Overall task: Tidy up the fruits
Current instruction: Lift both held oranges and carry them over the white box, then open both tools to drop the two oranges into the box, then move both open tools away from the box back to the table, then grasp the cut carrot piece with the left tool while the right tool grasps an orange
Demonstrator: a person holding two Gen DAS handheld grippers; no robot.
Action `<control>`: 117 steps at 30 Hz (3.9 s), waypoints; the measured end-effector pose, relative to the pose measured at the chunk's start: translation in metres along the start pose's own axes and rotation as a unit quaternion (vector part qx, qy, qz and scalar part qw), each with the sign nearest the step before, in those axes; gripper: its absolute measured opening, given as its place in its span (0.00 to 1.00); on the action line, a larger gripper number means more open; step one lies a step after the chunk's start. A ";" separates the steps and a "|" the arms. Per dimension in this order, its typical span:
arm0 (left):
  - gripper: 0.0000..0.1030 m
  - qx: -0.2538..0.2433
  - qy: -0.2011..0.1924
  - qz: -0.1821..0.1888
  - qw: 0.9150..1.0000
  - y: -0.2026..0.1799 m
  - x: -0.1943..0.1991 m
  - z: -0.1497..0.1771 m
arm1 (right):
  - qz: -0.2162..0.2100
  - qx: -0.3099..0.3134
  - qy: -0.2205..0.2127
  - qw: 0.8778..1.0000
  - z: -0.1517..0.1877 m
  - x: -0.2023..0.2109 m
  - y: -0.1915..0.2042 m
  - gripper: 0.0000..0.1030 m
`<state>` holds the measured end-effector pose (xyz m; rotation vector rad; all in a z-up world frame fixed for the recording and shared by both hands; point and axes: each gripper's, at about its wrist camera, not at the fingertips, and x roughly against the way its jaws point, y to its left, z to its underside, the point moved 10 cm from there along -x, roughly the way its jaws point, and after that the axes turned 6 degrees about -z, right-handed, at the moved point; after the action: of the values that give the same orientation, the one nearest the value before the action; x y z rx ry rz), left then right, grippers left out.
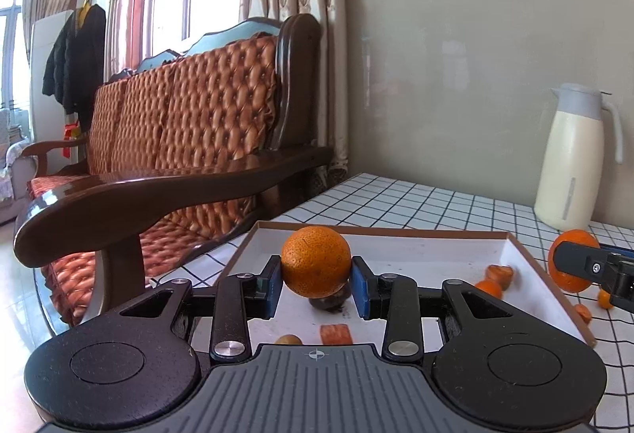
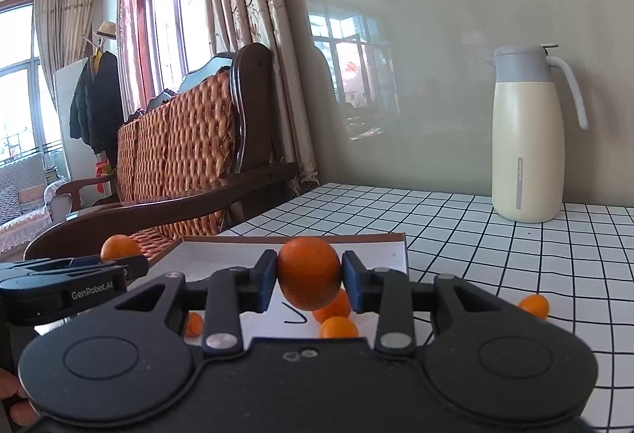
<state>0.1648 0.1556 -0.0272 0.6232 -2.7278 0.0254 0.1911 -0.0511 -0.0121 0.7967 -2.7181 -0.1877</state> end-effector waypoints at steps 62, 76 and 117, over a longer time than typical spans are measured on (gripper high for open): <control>1.00 -0.010 -0.034 -0.006 0.999 -0.034 0.001 -0.032 | 0.066 -0.050 -0.051 0.995 -0.039 0.019 -0.082 0.94; 1.00 -0.084 -0.043 0.124 0.988 -0.147 0.062 0.004 | 0.135 -0.075 -0.038 0.987 -0.018 0.070 -0.145 0.94; 0.62 -0.126 0.043 0.126 0.983 -0.286 0.023 0.066 | 0.200 -0.121 0.019 0.972 0.037 0.098 -0.216 0.51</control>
<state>0.2450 -0.1182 -0.0981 0.1998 -2.6496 -0.2229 0.2102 -0.2840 -0.0671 0.1750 -2.6802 -0.3952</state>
